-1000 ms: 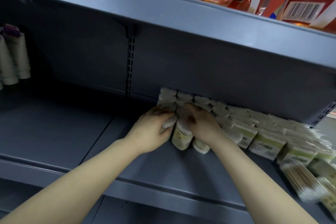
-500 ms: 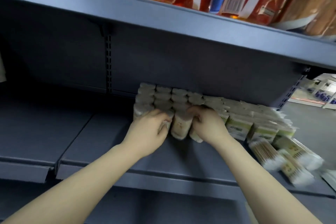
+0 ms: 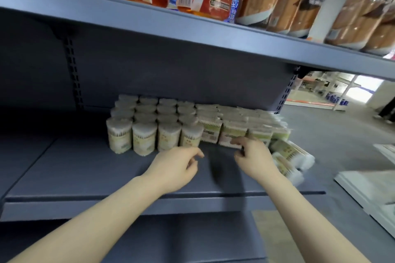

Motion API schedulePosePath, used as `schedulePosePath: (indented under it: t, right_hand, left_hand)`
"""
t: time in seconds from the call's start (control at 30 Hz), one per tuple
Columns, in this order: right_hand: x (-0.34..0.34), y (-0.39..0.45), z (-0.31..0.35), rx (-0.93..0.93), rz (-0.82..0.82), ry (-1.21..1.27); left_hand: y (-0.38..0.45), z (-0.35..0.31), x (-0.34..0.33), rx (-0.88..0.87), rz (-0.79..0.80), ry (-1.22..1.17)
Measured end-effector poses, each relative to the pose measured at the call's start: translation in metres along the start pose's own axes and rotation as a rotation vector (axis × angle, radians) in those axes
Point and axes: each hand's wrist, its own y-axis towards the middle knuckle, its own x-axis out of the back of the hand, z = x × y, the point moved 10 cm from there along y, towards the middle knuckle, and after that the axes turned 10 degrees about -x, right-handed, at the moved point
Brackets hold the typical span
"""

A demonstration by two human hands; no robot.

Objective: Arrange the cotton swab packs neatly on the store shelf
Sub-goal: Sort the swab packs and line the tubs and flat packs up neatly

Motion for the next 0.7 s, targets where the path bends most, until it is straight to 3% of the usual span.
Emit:
schedulePosePath:
  t: [0.23, 0.7]
  right_hand:
    - [-0.002, -0.001, -0.063, -0.157, -0.006, -0.237]
    - [-0.016, 0.012, -0.078, -0.136, 0.051, -0.437]
  left_hand:
    - [0.009, -0.013, -0.018, -0.017, 0.049, 0.030]
    - [0.015, -0.002, -0.035, 0.027, 0.108, 0.033]
